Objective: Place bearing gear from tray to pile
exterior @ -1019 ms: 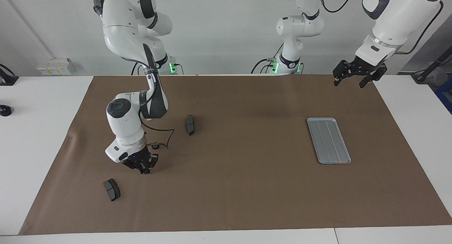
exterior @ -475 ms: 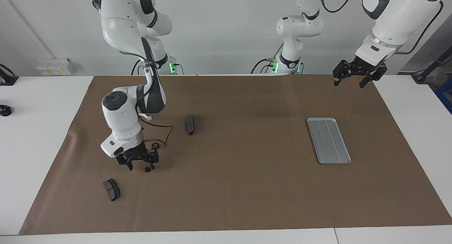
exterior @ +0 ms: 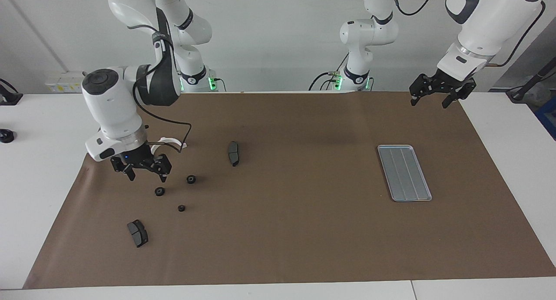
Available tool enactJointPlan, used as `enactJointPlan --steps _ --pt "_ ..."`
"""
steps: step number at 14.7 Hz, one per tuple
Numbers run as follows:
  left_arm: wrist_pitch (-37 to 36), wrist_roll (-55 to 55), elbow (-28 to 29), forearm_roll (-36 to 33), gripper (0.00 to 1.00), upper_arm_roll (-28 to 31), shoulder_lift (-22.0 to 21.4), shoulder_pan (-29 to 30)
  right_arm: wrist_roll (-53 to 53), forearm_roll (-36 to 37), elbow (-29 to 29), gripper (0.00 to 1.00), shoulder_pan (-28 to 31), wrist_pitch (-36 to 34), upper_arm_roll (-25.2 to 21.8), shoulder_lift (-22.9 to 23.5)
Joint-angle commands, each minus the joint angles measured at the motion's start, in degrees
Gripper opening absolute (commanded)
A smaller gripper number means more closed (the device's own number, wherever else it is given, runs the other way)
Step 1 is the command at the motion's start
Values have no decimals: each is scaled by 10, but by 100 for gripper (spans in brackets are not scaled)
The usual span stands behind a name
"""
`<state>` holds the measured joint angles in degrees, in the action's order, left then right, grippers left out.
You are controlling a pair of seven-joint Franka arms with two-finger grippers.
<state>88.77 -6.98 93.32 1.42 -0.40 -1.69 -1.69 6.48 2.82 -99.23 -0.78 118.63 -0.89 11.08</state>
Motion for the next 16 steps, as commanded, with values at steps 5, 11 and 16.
enactJointPlan --steps 5,11,16 --pt "5 -2 17 -10 100 -4 -16 6 8 -26 1 100 30 -145 4 -124" --pt "5 -2 17 -10 100 -4 -16 6 -2 -38 31 100 66 -244 0 -145" --pt "4 -2 17 -10 100 -4 -16 5 -23 -28 11 100 58 -226 4 -153"
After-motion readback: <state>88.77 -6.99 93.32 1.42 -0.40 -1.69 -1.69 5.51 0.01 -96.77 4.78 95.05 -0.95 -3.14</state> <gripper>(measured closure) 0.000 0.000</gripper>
